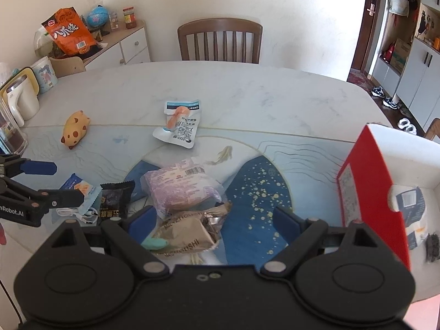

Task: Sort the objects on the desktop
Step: 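Move both tools back from the box toward the snacks on the table, then grasp the blue cracker packet with the left tool while the right tool grasps the gold foil bag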

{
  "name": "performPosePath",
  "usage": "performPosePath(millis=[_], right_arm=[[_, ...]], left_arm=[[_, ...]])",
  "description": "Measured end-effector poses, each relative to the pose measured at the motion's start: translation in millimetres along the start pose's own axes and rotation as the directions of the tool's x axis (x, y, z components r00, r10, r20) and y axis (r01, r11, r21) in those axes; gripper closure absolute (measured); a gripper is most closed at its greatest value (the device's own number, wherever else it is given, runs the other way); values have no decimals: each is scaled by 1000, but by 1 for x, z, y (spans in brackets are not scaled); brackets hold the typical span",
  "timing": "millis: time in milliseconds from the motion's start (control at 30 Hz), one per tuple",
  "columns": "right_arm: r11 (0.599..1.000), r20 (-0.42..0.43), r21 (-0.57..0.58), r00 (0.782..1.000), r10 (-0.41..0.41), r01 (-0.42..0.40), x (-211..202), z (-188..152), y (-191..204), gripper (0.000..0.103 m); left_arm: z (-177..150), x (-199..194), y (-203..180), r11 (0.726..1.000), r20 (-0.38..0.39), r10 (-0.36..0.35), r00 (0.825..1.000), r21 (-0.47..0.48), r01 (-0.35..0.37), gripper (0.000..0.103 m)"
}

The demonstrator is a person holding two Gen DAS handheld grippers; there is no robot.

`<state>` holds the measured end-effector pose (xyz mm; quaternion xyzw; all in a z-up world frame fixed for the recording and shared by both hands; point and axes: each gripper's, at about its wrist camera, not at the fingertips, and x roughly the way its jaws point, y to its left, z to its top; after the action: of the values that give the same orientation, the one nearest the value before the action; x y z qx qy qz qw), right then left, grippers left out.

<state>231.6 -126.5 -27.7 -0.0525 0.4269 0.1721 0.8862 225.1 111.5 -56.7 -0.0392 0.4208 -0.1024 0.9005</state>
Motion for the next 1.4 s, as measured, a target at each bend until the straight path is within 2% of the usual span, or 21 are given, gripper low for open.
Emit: performPosePath(millis=[267,633,900,1100,1233,1400], right_arm=[[1000,-23,6,1000,-1,1,10,-3,6,11],[1000,-59,17,998,-9,10,31,0,13,12],[1000,-118,20,993,-4,6,52,-1,18,15],[998,-151,56,988,20,-12,60,-5,12,21],[996,-159,87,986,42,-28,62,-6,7,23],[994,-167,98,984,62,-46,64,-7,8,32]], left_arm=[[-9,4,2,999,-4,7,1000,44,-7,0],[-12,21,12,999,-34,22,999,35,-21,0],[-16,32,16,999,-60,23,998,25,-22,0],[-14,36,20,999,-72,41,997,23,-39,0],[-15,39,18,996,-83,56,995,68,-51,0],[-14,44,26,996,-83,74,994,45,-71,0]])
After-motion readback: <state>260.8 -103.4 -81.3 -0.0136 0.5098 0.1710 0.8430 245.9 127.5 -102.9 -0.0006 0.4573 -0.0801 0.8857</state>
